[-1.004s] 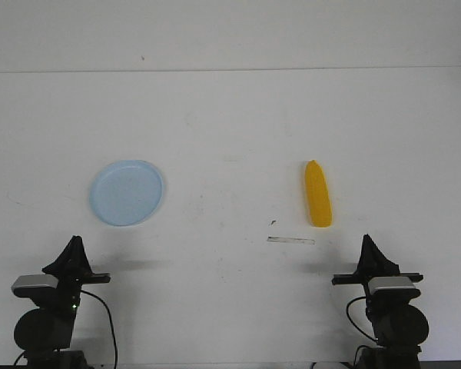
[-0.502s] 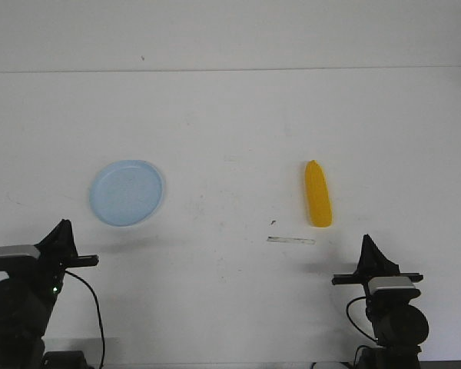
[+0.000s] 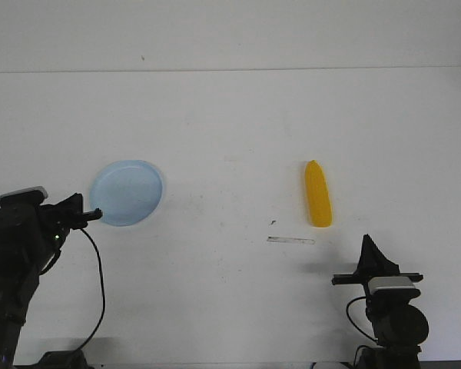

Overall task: Place corn on plate with both arms
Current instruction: 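Reach the left gripper forward to the edge of the blue plate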

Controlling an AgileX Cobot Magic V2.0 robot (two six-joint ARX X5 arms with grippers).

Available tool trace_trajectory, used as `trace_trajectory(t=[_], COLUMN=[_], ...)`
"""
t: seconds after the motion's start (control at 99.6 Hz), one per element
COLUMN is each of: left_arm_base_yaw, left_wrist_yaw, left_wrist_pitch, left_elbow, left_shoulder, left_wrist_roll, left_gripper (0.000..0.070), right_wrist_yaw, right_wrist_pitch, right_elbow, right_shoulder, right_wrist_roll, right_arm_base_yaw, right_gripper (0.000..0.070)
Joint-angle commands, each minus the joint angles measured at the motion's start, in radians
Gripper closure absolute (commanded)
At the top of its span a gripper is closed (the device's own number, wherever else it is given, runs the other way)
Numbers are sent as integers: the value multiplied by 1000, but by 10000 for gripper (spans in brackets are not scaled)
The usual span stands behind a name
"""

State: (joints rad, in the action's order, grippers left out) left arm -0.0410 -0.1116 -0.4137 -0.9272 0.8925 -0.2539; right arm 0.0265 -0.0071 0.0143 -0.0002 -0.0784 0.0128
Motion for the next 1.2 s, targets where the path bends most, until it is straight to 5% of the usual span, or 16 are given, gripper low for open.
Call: trace_trajectory(t=[0.0, 0.371, 0.632, 0.753, 0.954, 1.195], left_arm_base_yaw=[-18, -160, -261, -295, -327, -332], left_wrist_yaw=[-20, -116, -359, -391, -391, -392], left_wrist_pitch=[-50, -370, -454, -454, -396, -327], left_elbow=[-52, -251, -345, -388, -407, -407], left_shoulder=[51, 349, 577, 681, 782, 861], left_wrist_roll=[-29, 24, 151, 147, 135, 130], left_gripper=[699, 699, 699, 694, 407, 406], right_wrist_yaw=[0, 0, 0, 0, 0, 0], right_wrist_pitch=[14, 14, 14, 14, 14, 14], right_elbow=[-2, -2, -2, -2, -2, -2], right_shoulder=[2, 2, 2, 2, 2, 2], right_wrist_roll=[0, 0, 0, 0, 0, 0], right_arm_base_yaw=[0, 0, 0, 0, 0, 0], right_gripper=[691, 691, 691, 691, 691, 691])
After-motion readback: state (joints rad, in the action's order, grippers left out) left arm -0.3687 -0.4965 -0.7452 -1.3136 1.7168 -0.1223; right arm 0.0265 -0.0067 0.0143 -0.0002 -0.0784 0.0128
